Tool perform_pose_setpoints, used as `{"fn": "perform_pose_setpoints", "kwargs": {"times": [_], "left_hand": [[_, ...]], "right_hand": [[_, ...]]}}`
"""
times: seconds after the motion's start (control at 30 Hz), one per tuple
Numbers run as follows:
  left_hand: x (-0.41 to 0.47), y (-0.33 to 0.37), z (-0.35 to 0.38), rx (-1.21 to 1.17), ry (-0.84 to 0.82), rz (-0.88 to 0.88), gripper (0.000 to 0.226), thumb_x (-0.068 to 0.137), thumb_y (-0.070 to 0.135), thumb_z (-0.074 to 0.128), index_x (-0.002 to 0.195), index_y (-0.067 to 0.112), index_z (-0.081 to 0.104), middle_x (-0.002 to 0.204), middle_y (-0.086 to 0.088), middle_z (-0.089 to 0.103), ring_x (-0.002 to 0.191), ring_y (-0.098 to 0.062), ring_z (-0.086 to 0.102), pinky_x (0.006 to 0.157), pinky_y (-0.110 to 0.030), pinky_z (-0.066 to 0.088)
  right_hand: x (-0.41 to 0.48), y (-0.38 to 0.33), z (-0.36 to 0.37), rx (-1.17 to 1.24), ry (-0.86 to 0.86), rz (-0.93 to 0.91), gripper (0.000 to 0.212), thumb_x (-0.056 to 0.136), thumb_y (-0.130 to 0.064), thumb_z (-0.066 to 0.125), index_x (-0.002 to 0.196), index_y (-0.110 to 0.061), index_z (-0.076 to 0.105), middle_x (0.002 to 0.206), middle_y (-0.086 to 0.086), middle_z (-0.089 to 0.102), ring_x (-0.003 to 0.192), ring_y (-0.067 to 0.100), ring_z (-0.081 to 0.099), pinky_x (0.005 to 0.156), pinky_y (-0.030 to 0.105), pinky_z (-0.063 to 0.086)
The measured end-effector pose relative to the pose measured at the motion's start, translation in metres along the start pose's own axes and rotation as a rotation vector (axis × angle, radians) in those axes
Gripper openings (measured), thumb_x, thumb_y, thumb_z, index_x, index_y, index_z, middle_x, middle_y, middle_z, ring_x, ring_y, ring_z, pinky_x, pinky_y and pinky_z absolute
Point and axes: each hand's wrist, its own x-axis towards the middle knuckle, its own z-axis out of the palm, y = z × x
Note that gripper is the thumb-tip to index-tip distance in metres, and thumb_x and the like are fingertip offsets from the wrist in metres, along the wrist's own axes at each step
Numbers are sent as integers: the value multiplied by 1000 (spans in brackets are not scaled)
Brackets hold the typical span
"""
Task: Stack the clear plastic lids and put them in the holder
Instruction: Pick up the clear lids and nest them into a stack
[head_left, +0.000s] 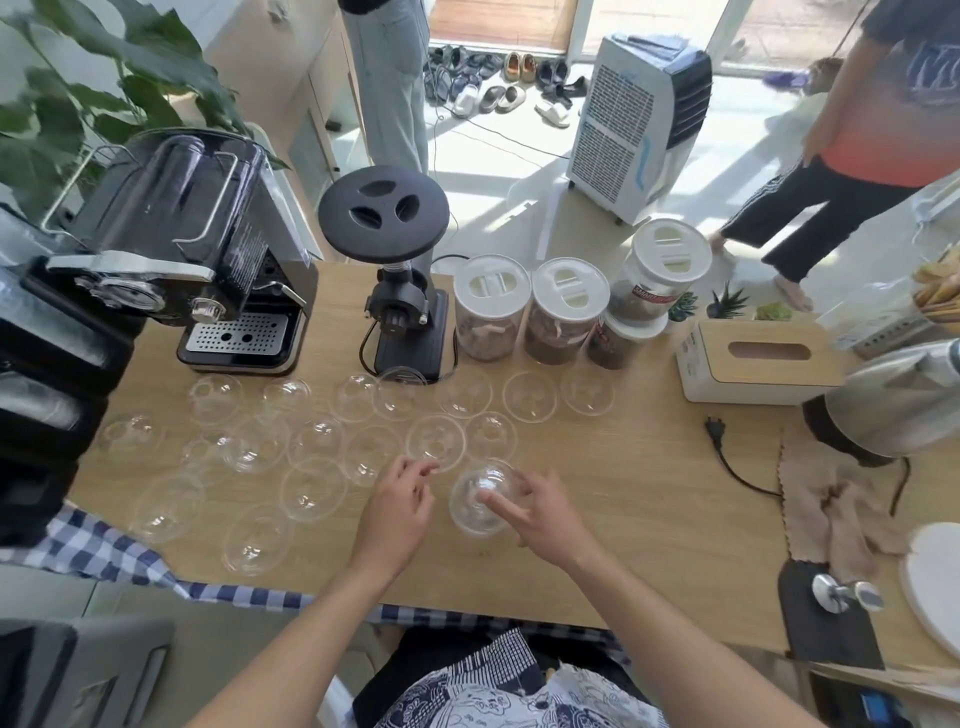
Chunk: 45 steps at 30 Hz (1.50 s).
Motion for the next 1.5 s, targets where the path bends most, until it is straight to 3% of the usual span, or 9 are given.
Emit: {"fn": "perform_pose_setpoints", "kwargs": {"times": [0.07,0.17,0.4,0.8,0.97,1.23,1.3,1.4,1.5], "left_hand": [[11,-12,3,201,-1,102,46,106,10,66,151,24,67,143,8,59,126,-10,59,99,-32,58],[28,-22,7,378,-67,142,54,105,10,69,156,25,63,157,3,59,139,-21,58,109,-46,57],[46,-21,4,422,20,242,12,103,28,75,107,22,85,100,10,77,95,-23,61,76,-44,57],[33,-7,-14,-137,37,-82,20,85,33,94,79,31,76,82,14,71,87,-5,59,74,-19,44],[28,17,-27,-458,100,-170,15,103,40,76,104,26,80,95,9,82,83,-6,70,74,-20,56],[26,24,-20,-1247,-269,-503,47,100,27,73,136,-3,66,100,-9,78,72,-10,59,48,-18,44],[27,22,-19,-1161,-254,-496,38,107,31,69,134,4,69,111,-9,82,71,-10,60,47,-18,42],[25,12,-21,-578,-92,-318,19,115,23,59,128,27,72,119,4,81,64,-7,55,54,-19,45],[23,-14,-20,-38,-183,-59,44,105,9,65,140,35,69,132,12,71,80,0,64,77,-18,54]], "right_hand": [[-1,-1,7,-107,-1,-13,78,92,-76,73,150,-24,63,135,2,49,111,19,66,99,36,61],[-3,-3,15,-149,0,-6,64,99,-68,70,143,-22,66,134,2,46,116,17,61,104,27,47],[4,-2,14,-87,21,77,61,104,-68,62,147,-26,64,140,4,44,111,17,60,104,32,50],[8,3,-1,11,35,53,100,98,-89,42,155,-8,56,153,13,50,138,25,59,121,49,49],[15,-6,-8,-74,146,-156,86,100,-70,68,162,-17,44,154,3,44,143,23,50,123,41,45],[27,-22,-1,-207,55,-531,113,82,-48,96,170,-34,27,158,-6,43,133,10,51,121,37,48],[26,-19,3,-185,76,-534,102,83,-44,94,164,-30,34,152,-6,46,122,9,51,113,44,54],[21,-11,5,-210,96,-467,98,81,-60,84,161,-30,36,152,-8,46,128,12,52,114,45,53],[15,-3,6,-343,73,-394,99,82,-66,81,162,-34,34,157,-10,46,139,14,46,121,43,45]]}}
